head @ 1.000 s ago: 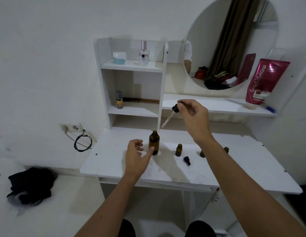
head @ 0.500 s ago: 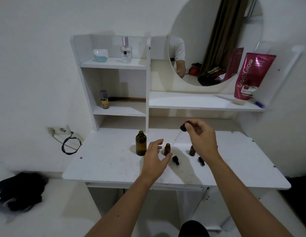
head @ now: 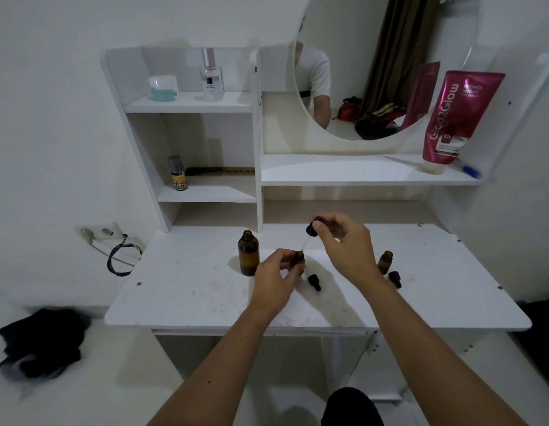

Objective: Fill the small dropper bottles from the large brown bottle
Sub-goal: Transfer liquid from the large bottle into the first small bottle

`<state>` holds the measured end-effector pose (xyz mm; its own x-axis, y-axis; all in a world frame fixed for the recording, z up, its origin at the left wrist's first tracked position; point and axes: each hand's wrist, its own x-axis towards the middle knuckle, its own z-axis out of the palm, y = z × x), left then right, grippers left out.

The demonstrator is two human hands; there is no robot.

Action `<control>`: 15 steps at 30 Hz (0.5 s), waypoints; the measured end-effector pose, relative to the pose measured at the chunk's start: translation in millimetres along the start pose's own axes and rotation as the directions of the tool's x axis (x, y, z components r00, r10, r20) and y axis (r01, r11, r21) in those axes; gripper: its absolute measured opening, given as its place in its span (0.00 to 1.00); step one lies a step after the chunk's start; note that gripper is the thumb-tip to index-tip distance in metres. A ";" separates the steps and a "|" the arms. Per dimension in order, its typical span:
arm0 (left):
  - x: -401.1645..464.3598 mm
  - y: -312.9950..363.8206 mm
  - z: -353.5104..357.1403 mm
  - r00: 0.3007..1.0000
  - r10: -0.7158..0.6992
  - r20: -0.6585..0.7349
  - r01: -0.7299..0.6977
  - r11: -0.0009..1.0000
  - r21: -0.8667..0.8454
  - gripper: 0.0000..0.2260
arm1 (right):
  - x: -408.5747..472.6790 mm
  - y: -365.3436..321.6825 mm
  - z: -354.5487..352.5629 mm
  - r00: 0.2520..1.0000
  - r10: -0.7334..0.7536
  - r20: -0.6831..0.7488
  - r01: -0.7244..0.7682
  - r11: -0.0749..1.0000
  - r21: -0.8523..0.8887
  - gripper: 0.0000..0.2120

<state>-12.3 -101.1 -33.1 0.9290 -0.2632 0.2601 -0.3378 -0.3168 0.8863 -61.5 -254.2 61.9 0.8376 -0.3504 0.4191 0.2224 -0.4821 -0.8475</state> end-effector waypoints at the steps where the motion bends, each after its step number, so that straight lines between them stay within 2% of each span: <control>1: -0.1 0.2 -0.1 1.000 0.002 0.003 -0.002 1.000 -0.005 0.09 | 0.1 0.2 1.5 1.000 -0.011 0.016 0.012 1.000 -0.019 0.06; 5: -1.2 1.7 -0.1 1.000 0.001 0.012 -0.001 1.000 -0.008 0.09 | -0.8 4.1 9.6 0.997 -0.054 0.048 0.058 0.993 -0.099 0.02; 8: -1.0 1.1 0.8 1.000 0.002 0.013 -0.001 1.000 -0.006 0.09 | -2.2 6.6 14.9 0.998 -0.061 0.015 0.063 0.989 -0.135 0.05; 11: -1.2 0.9 0.8 1.000 0.002 0.016 -0.002 1.000 0.006 0.09 | -2.7 5.7 18.1 0.999 -0.029 0.038 0.033 0.994 -0.105 0.03; 15: 0.7 -1.5 0.4 1.000 0.004 0.019 -0.005 1.000 0.013 0.09 | -1.3 2.8 19.0 0.994 -0.011 0.113 0.021 0.996 -0.089 0.06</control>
<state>-11.2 -101.2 -34.4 0.9245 -0.2817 0.2568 -0.3442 -0.3276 0.8799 -52.4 -239.8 52.8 0.8863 -0.2521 0.3885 0.1945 -0.5586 -0.8063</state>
